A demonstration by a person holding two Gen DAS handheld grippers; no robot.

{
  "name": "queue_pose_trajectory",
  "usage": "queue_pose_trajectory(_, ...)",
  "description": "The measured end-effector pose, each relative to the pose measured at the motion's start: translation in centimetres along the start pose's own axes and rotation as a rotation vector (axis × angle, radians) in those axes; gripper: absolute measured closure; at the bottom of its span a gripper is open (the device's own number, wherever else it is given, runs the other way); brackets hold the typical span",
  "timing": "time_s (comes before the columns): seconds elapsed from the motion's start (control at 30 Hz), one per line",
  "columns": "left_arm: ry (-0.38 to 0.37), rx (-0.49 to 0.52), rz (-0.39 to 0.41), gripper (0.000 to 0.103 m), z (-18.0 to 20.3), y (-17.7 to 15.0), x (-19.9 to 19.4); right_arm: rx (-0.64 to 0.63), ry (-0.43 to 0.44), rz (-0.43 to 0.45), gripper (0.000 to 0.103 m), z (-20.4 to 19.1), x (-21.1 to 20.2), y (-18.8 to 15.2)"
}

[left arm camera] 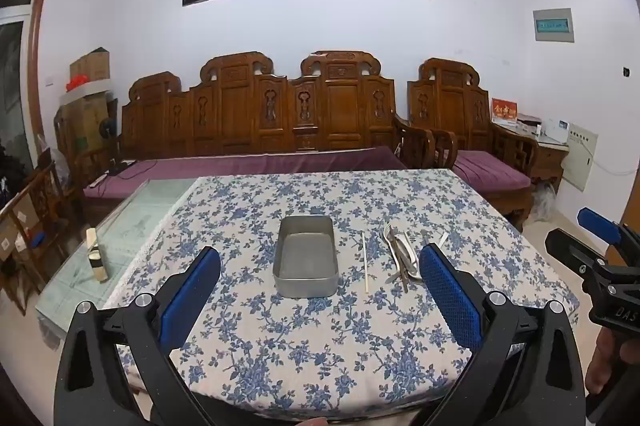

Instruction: Organize utensils

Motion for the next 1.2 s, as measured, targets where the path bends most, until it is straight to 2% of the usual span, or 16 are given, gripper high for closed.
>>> queue_pose_trajectory(1.2, 0.002, 0.009, 0.014, 0.006, 0.36, 0.45, -0.79, 0.000, -0.001, 0.002, 0.003, -0.13, -0.30, 0.13)
Point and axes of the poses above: each gripper's, at about its wrist camera, not at the fingertips, and x roughly the way its jaws point, z to its right, y to its top, the point moved 5 cm from there along x, roughly the way its jaws point, and after that the axes turned 13 degrees about -z, right-handed, at the moved point
